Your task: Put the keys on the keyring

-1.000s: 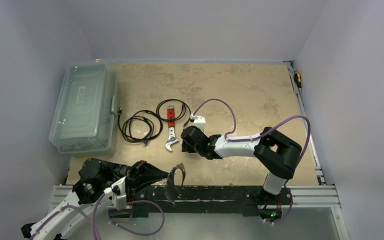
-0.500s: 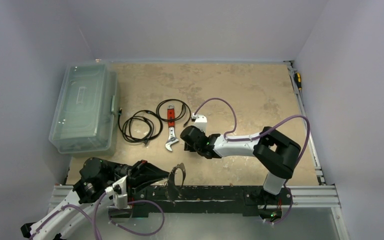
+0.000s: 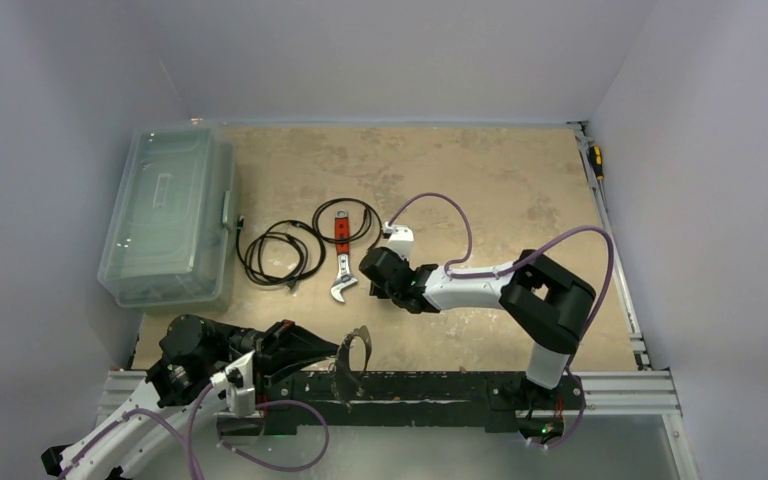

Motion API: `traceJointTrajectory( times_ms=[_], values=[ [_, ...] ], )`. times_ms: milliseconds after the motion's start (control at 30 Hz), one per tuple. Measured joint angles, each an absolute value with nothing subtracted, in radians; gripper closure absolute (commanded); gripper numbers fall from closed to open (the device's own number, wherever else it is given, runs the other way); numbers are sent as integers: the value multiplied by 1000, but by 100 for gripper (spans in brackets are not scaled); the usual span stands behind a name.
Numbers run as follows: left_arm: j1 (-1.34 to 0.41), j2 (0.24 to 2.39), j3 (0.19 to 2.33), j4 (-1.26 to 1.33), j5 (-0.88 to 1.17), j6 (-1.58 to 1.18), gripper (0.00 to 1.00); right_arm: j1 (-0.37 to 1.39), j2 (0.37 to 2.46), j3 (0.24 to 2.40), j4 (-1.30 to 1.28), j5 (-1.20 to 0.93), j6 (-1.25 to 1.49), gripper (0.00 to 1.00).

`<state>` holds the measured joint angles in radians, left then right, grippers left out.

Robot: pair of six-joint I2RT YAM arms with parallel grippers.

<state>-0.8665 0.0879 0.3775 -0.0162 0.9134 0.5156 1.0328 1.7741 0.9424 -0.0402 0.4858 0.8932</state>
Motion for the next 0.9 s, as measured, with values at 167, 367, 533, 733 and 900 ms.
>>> traceJointTrajectory(
  times_ms=[167,367,533,733,900],
  values=[
    [-867,88,377,-16,913,515,100,1031,1779,944,-30,493,893,76],
    [-867,88,377,-16,913,515,100,1026,1781,944,-34,503,892,82],
    [-867,89,377,-16,913,515,100,1026,1781,944,-37,504,890,93],
    [-867,92,377,-16,913,515,100,1026,1779,943,-34,503,885,100],
    [-867,92,377,-17,913,516,100,1026,1779,943,-30,502,877,100]
  ],
)
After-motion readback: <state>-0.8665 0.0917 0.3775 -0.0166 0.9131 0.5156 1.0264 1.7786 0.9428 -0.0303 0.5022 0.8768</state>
